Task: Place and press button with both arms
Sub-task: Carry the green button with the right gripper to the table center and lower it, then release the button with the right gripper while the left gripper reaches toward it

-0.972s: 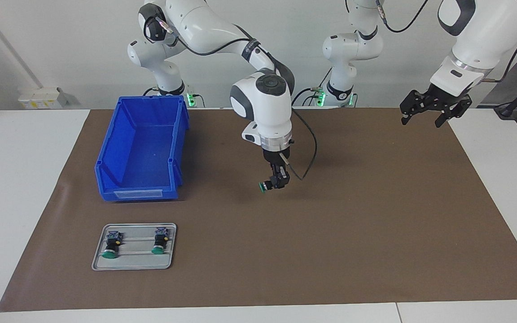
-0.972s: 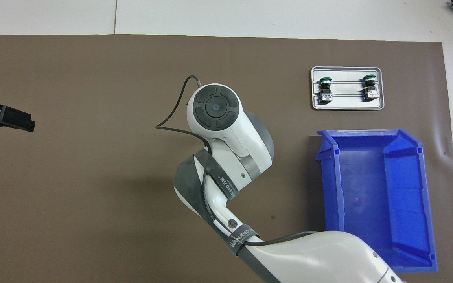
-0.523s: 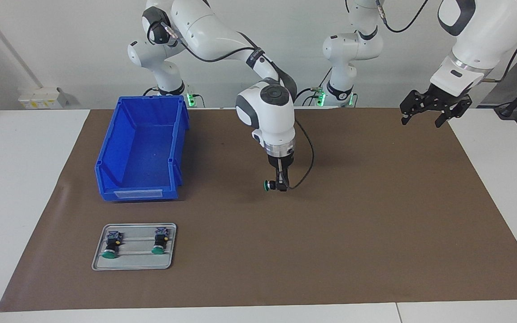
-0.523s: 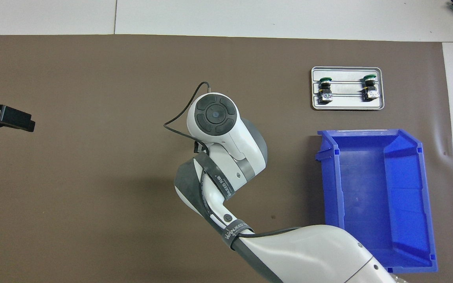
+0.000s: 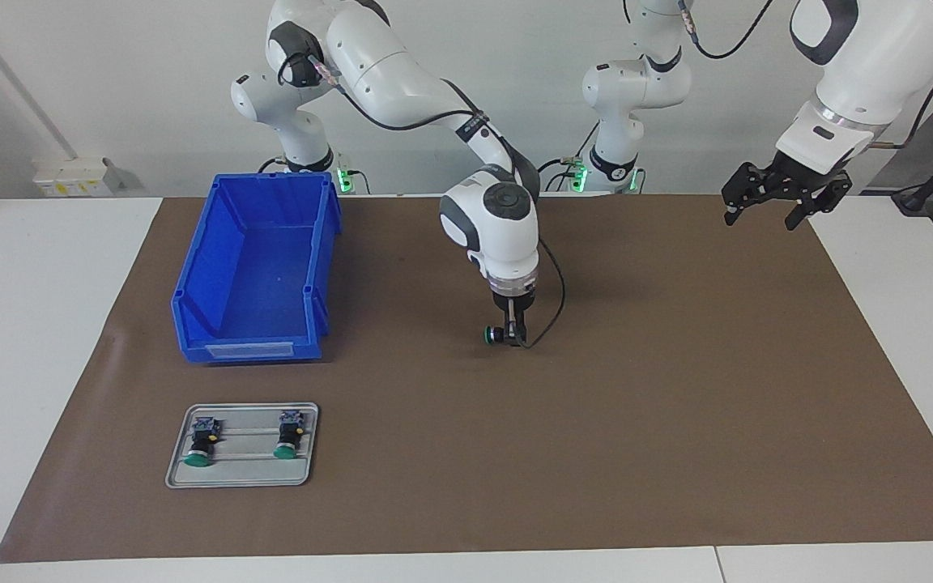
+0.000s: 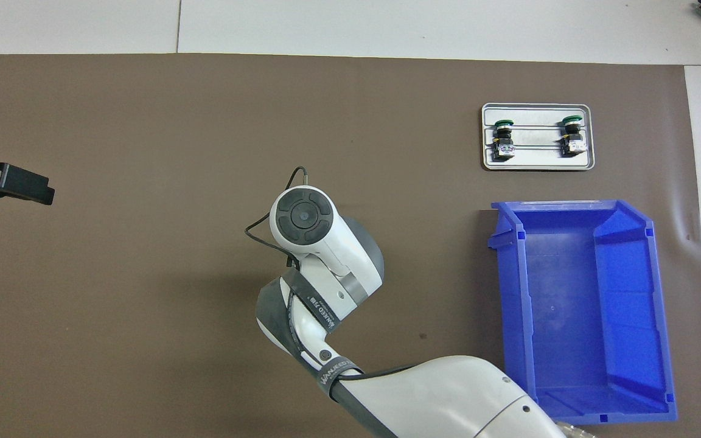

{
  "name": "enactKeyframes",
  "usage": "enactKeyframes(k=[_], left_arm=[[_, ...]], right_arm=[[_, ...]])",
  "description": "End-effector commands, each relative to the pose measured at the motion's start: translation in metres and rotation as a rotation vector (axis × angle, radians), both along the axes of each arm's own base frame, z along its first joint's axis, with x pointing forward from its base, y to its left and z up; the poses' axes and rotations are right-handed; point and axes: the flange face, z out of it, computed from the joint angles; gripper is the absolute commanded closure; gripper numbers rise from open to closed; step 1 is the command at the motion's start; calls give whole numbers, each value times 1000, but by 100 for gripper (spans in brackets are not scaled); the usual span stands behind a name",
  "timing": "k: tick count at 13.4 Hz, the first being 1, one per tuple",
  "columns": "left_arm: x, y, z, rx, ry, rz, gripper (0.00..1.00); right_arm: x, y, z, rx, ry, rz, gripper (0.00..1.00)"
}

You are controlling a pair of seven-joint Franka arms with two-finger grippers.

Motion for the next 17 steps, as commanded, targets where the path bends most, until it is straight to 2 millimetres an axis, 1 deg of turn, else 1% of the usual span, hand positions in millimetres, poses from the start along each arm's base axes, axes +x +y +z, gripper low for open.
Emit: enactKeyframes(k=[1,2,3,4,5,6,7,8,9,10,11,12,13,14,15,16,17], left_arm=[[-11,-5,1,15,11,-21,0],[-11,-3,1,15,11,-18,0],[-11,-4,1,15,13,-19,0],[-10,-4,2,14,6,-28,0],[-10,-2,1,16,5,-31,0],[-12,-2,-2,14,9,-31,0],[-10,-1,-3,14,-15,-60,0],[-6,-2,-4,13,-42,-131,0],[-6,-2,-10,11,-51,-191,0],[-9,-3,-18,13,-80,-242,0],[-13,-8,-29,16,-101,-293,0],[-15,-13,-39,18,-116,-340,0],[-14,-24,-45,20,-132,-392,0],[-13,-45,-53,18,-135,-462,0],[-11,-58,-59,17,-132,-541,0],[-5,-74,-68,5,-155,-625,0],[1,-97,-76,-2,-196,-689,0]], right_arm=[[-17,-7,-6,-13,-16,24,91],[-18,-6,-6,-15,-16,36,35],[-19,-4,-3,-21,-19,53,0],[-17,-4,3,-17,-37,67,0],[-12,-10,19,-2,-54,58,0],[-5,-22,44,15,-77,44,0],[6,-41,73,29,-103,44,0],[14,-58,99,33,-128,78,0],[23,-81,114,15,-126,116,0],[33,-107,125,-12,-115,174,0],[40,-131,138,-34,-109,247,0],[52,-167,151,-59,-101,325,0],[59,-196,161,-77,-99,418,0],[66,-224,171,-93,-101,504,0],[73,-253,182,-106,-111,577,0],[79,-282,191,-121,-122,655,0],[84,-316,200,-138,-128,751,0]])
